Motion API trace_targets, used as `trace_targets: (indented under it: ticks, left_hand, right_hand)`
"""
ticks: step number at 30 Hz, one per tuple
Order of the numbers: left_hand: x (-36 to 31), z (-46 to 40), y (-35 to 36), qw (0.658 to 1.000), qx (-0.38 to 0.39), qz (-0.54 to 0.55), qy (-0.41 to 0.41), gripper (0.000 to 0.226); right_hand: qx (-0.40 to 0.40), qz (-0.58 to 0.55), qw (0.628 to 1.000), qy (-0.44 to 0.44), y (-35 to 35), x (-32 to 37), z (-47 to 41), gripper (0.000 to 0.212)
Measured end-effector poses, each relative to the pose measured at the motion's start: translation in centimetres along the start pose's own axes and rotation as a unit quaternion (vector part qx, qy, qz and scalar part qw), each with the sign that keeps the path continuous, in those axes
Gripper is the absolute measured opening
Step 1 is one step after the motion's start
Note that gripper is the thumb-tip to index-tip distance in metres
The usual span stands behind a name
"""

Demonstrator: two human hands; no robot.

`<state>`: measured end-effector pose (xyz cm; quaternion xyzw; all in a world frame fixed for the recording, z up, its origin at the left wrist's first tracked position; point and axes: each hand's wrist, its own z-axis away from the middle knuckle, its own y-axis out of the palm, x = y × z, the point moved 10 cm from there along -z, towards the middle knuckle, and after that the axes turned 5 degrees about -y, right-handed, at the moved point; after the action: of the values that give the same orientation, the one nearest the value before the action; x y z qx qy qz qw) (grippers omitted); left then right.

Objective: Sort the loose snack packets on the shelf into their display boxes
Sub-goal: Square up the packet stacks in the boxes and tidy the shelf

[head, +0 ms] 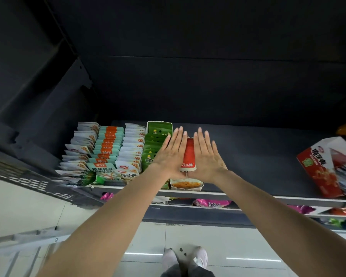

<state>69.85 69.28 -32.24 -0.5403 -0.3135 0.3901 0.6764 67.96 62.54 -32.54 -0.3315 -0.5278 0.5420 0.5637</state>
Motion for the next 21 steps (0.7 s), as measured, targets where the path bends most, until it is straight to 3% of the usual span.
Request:
trace_targets:
  ticks: [4,7,14,21]
  left_hand:
    - [-0.5,0.9,-0.6,0.999,-0.015,0.046,-0.004,0.114]
    - [-1.6,1.6,-2.1,0.995,-0.052,0.08,0.009,0.092]
    - [-9.7,0.5,-7.5,0.977,-0.157,0.142,0.042,0.049]
    - [-23.3,-2.3,-8.5,0.972,-0.134,0.185,0.056,0.034]
  right_hand:
    - [0.029,-0.144,0.989,-0.022,-0.5,-0.3,1.0,0.108]
    - [-0.017,-0.244,0.97,-0.004,-2.8,-1.8,2.2,0.087]
    - [-0.16,-0.265,0.948,0.078,-7.1,-10.6,8.8,0.045]
    - [-0.214,-0.166,0.947,0.171,-8.7,-23.5,18.2,0.041]
